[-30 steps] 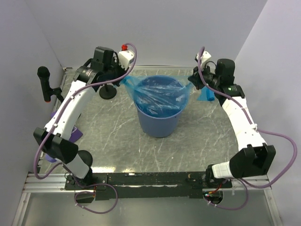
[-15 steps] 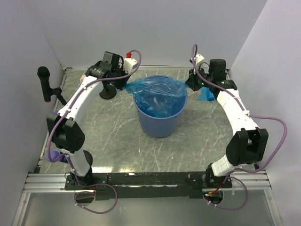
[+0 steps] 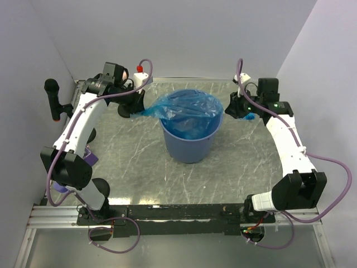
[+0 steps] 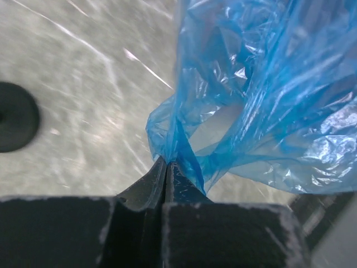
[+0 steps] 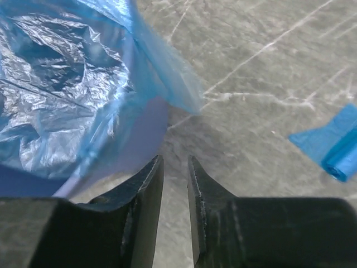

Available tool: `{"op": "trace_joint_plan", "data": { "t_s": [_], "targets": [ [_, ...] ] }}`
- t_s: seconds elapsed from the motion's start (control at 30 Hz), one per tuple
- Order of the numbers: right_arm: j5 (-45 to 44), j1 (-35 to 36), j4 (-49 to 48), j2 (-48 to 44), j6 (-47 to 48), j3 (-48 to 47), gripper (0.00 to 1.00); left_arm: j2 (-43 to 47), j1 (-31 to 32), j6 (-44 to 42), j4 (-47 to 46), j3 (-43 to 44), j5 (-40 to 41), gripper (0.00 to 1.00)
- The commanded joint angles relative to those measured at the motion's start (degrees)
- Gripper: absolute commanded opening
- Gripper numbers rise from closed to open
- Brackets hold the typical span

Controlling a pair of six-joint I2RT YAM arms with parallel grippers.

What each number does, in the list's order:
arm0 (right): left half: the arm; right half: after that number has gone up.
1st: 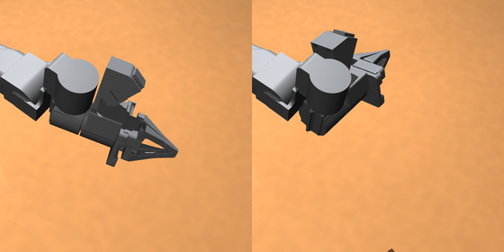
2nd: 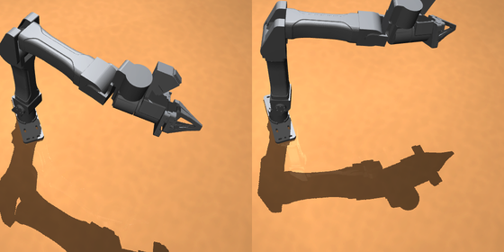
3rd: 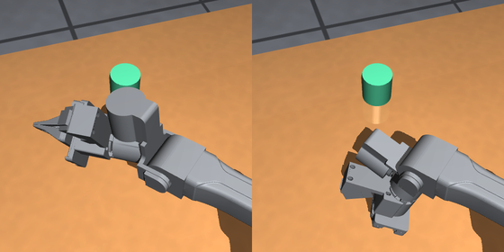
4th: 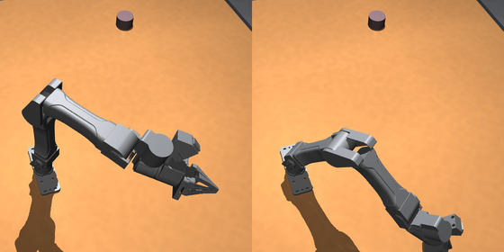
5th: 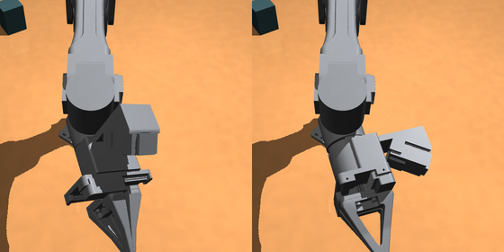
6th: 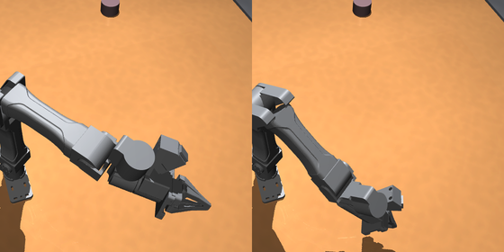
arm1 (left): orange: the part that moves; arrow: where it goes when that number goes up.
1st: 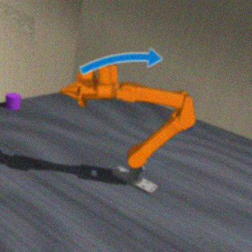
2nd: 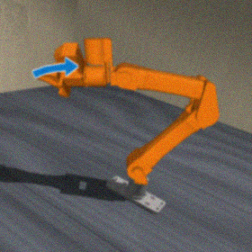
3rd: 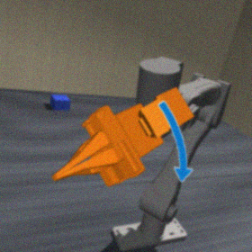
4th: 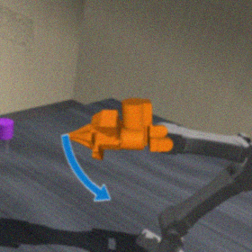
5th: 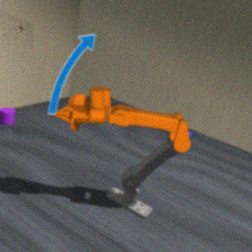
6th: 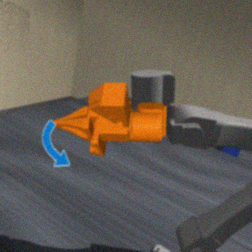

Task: Put the trash bags into the trash bin

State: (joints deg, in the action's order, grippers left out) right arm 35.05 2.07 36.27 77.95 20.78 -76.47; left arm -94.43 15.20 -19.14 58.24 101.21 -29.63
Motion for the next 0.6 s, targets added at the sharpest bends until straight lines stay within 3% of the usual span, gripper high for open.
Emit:
{"op": "trace_joint_plan", "data": {
  "t_s": [0.0, 0.1, 0.27, 0.57],
  "targets": [
    [3.0, -3.37, 7.85, -1.22, 4.35, -7.64, 0.34, 0.83, -0.61, -3.36, 8.03, 0.22, -8.42, 0.11],
    [6.95, -4.09, 6.01, -3.33, 7.95, -9.05, 0.38, 1.88, -1.14, -2.92, 6.28, -0.31, -7.47, 0.31],
    [16.62, -2.43, -2.41, -4.22, 9.02, -8.61, 0.45, 4.69, -1.67, -5.38, 2.5, -1.89, -6.31, 0.45],
    [13.47, 10.58, -7.44, 6.06, 15.52, -15.81, 0.52, 8.3, -1.67, -3.54, -6.29, -9.27, -10.88, 0.46]
  ]
}}
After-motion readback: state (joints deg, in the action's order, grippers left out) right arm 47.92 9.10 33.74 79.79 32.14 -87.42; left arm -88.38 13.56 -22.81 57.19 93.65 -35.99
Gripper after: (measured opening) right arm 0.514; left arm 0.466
